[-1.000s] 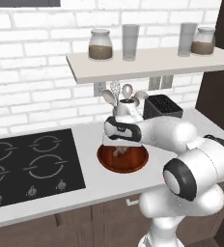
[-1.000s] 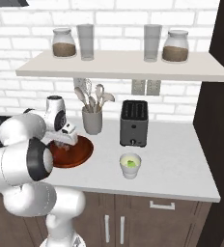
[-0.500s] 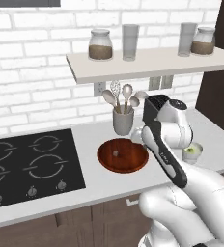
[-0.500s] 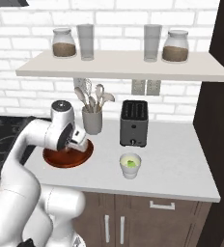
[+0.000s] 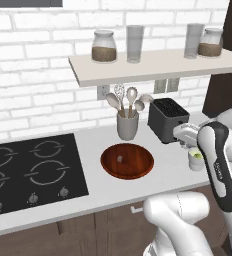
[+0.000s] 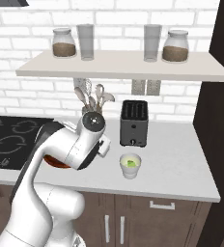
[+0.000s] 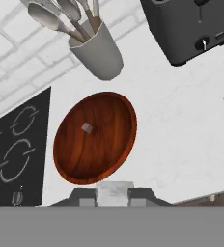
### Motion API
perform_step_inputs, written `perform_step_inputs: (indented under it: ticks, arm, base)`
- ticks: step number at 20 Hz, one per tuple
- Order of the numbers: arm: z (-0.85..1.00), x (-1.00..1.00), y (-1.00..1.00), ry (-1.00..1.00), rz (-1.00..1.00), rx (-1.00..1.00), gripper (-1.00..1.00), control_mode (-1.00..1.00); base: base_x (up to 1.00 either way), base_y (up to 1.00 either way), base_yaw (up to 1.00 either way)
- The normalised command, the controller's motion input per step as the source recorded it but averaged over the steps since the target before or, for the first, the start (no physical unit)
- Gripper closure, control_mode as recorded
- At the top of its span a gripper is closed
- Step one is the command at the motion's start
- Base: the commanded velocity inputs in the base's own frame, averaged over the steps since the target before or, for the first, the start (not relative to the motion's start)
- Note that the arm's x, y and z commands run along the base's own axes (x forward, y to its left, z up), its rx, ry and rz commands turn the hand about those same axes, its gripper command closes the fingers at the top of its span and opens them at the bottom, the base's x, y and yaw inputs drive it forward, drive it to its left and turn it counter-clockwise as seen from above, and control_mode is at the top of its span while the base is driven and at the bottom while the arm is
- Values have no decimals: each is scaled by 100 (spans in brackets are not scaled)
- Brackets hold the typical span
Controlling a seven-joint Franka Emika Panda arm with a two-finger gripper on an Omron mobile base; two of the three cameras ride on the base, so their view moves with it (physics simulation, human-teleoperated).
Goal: Grab a lemon wedge from the fridge and one ice cube from the ice bowl, and put them in the glass of lemonade.
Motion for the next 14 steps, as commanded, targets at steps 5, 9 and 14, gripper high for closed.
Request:
perform_step_inputs:
  ticks: [5, 9, 14]
  arm:
    - [74, 0, -85, 0, -1, 21, 100, -100]
    - [-1, 17, -64, 0, -2, 6, 100, -100]
    - [-43, 45, -53, 2, -3, 0, 100, -100]
  base:
    - [0, 0, 0]
    - [0, 0, 0]
    - [0, 0, 0]
